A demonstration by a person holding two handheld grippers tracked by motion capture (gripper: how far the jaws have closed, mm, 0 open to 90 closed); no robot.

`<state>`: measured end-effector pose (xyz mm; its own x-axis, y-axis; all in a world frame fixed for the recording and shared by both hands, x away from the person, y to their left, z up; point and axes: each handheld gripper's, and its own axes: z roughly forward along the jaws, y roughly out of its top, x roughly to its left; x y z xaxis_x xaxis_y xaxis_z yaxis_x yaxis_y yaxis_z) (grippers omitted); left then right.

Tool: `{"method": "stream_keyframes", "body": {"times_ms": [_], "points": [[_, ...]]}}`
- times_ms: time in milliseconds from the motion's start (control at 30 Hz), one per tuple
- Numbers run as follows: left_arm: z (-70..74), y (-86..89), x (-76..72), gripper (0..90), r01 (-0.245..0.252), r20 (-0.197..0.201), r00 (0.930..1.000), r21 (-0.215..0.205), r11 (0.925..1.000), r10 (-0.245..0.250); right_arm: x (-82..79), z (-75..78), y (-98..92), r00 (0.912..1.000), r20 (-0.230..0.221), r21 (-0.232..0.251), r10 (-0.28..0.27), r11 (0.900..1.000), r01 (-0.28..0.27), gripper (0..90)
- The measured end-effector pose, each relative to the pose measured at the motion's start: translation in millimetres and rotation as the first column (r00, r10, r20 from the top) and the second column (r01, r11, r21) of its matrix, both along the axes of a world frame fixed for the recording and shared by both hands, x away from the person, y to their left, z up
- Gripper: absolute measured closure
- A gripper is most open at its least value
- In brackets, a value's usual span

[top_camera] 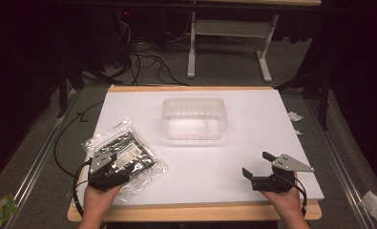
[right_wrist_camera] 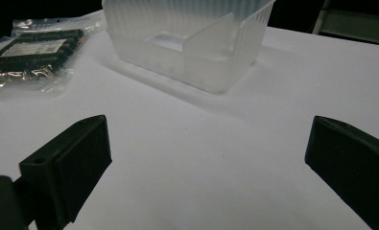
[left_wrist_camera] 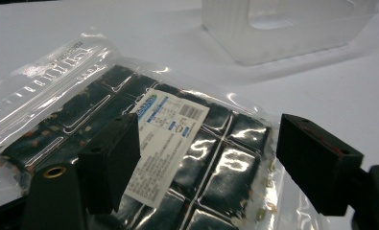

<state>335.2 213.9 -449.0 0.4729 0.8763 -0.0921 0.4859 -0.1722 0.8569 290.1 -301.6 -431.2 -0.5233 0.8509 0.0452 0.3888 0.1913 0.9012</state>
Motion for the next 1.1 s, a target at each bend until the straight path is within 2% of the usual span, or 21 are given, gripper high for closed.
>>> {"method": "stream_keyframes", "body": {"times_ms": [33,133,233,333,367,467,500,533,600,633,667,700,733,767,833,867,967,1000,1033,1067,1100], "points": [[-1.9,-1.9,9.3,23.4,-0.004,-0.001,1.0,0.024,0.9997,0.004,2.9,-1.2,1.1,0.9999,-0.008,0.009,0.006,1.0,-0.006,2.1],[-3.8,-1.5,18.5,23.4,-0.014,0.0,0.9999,0.032,0.9994,0.014,5.2,-2.9,3.8,0.9998,-0.017,0.006,0.013,1.0,-0.013,2.0],[-9.0,9.5,35.1,23.6,-0.078,0.003,0.997,0.016,0.9968,0.078,8.5,-6.9,7.5,0.9991,-0.032,-0.004,0.029,1.0,-0.029,2.1],[-9.4,15.9,40.2,23.6,-0.106,0.003,0.9943,0.005,0.9943,0.106,8.6,-7.2,8.2,0.9989,-0.032,-0.006,0.036,0.999,-0.036,2.1],[-7.4,22.3,43.4,23.3,-0.133,0.018,0.991,0.017,0.9909,0.133,8.1,-7.0,8.3,0.9989,-0.031,-0.008,0.036,0.999,-0.037,2.2],[-6.0,33.0,46.2,22.5,-0.165,0.02,0.9861,0.007,0.9863,0.165,6.7,-6.2,8.2,0.9989,-0.033,-0.002,0.034,0.999,-0.035,2.4],[-7.4,45.6,49.3,22.0,-0.207,0.002,0.9783,-0.027,0.9779,0.207,6.8,-5.8,7.7,0.999,-0.027,-0.003,0.035,0.999,-0.035,2.5],[-7.4,45.6,49.3,21.5,-0.207,0.002,0.9783,-0.027,0.9779,0.207,6.8,-5.8,7.7,0.999,-0.027,-0.003,0.035,0.999,-0.035,2.5],[-10.4,58.8,51.2,21.2,-0.251,-0.016,0.968,-0.039,0.9672,0.251,7.0,-5.6,8.3,0.999,-0.023,-0.002,0.039,0.999,-0.039,2.6],[-12.0,68.5,52.0,21.2,-0.29,-0.026,0.9568,-0.045,0.9558,0.29,6.8,-5.6,8.8,0.999,-0.024,-0.003,0.038,0.999,-0.038,2.6],[-12.0,68.5,52.0,21.1,-0.29,-0.026,0.9568,-0.045,0.9558,0.29,6.8,-5.6,8.8,0.999,-0.024,-0.003,0.038,0.999,-0.038,2.6],[-14.4,79.0,53.8,21.1,-0.332,-0.042,0.9429,-0.052,0.9417,0.33,6.9,-6.1,10.0,0.9987,-0.027,-0.009,0.043,0.999,-0.043,2.6],[-14.4,79.0,53.8,20.6,-0.332,-0.042,0.9429,-0.052,0.9417,0.33,6.9,-6.1,10.0,0.9987,-0.027,-0.009,0.043,0.999,-0.043,2.6],[-16.1,84.2,55.3,20.6,-0.356,-0.054,0.934,-0.05,0.9333,0.353,7.1,-6.2,10.2,0.9986,-0.026,-0.012,0.045,0.999,-0.046,2.6],[-20.6,94.3,60.0,19.5,-0.382,-0.085,0.9222,-0.043,0.9233,0.377,6.7,-6.6,11.6,0.9984,-0.029,-0.009,0.047,0.999,-0.048,2.7],[-20.6,94.3,60.0,18.7,-0.382,-0.085,0.9222,-0.043,0.9233,0.377,6.7,-6.6,11.6,0.9984,-0.029,-0.009,0.047,0.999,-0.048,2.7],[-27.3,110.8,69.7,17.7,-0.416,-0.138,0.9045,-0.083,0.9054,0.404,5.8,-6.0,12.7,0.9983,-0.023,-0.012,0.053,0.999,-0.053,2.9],[-27.3,110.8,69.7,16.7,-0.416,-0.138,0.9045,-0.083,0.9054,0.404,5.8,-6.0,12.7,0.9983,-0.023,-0.012,0.053,0.999,-0.053,2.9],[-31.3,117.0,73.9,16.7,-0.426,-0.16,0.8985,-0.096,0.8995,0.409,5.8,-6.2,13.0,0.9982,-0.025,-0.013,0.055,0.998,-0.056,3.0],[-31.3,117.0,73.9,16.3,-0.426,-0.16,0.8985,-0.096,0.8995,0.409,5.8,-6.2,13.0,0.9982,-0.025,-0.013,0.055,0.998,-0.056,3.0],[-32.5,120.4,77.0,16.0,-0.433,-0.171,0.8949,-0.111,0.8945,0.412,6.4,-7.2,13.5,0.9978,-0.027,-0.018,0.061,0.998,-0.061,3.0]]}}
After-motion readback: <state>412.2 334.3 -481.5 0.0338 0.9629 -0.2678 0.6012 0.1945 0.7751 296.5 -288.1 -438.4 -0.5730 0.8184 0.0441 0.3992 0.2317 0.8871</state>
